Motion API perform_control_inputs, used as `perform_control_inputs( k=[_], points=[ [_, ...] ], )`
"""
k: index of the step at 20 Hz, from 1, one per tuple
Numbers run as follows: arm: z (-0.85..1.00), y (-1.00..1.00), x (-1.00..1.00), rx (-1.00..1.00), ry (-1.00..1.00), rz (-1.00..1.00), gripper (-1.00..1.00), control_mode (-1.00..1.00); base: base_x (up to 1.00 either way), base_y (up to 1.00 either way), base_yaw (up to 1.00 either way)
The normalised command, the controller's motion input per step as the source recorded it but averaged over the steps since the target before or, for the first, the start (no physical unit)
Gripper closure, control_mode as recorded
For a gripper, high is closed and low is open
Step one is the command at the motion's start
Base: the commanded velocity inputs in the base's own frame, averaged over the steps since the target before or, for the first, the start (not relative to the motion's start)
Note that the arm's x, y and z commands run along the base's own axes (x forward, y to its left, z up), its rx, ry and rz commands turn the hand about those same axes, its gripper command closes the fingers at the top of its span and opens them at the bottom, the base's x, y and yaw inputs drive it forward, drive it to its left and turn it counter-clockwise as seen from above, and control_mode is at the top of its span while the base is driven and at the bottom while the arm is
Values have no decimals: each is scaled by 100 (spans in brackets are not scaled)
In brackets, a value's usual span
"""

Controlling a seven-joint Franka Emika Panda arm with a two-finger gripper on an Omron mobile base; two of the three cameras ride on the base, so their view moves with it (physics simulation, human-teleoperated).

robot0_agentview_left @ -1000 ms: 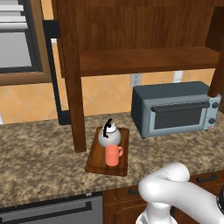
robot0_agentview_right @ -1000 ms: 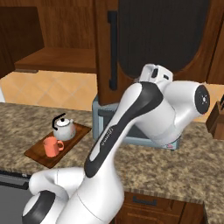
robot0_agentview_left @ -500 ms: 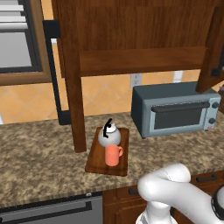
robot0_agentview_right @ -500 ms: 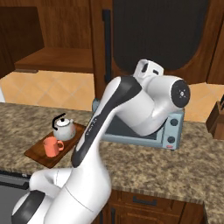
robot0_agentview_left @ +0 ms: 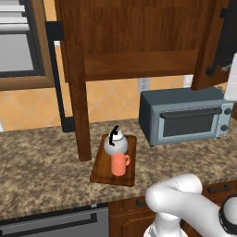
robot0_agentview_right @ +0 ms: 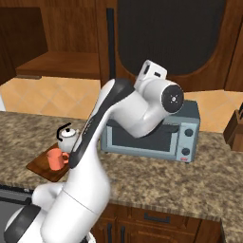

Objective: Pick the kettle from the counter and place it on the tray. Then pick the mug from the cabinet and place it on the tray. Then close the cabinet doors.

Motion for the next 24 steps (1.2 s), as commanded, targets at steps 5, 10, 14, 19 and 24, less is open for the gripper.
perform_control_inputs(
  k=[5, 10, 14, 19, 24],
  points=[
    [0, 12, 83, 0, 0, 0, -100, -100, 0, 0, 0],
    [-5, 3, 80, 0, 0, 0, -100, -100, 0, 0, 0],
    [-13, 5, 74, 0, 0, 0, -100, -100, 0, 0, 0],
    [-23, 7, 74, 0, 7, 0, -100, -100, 0, 0, 0],
    [-72, 2, 25, 0, 6, 0, -100, -100, 0, 0, 0]
  ],
)
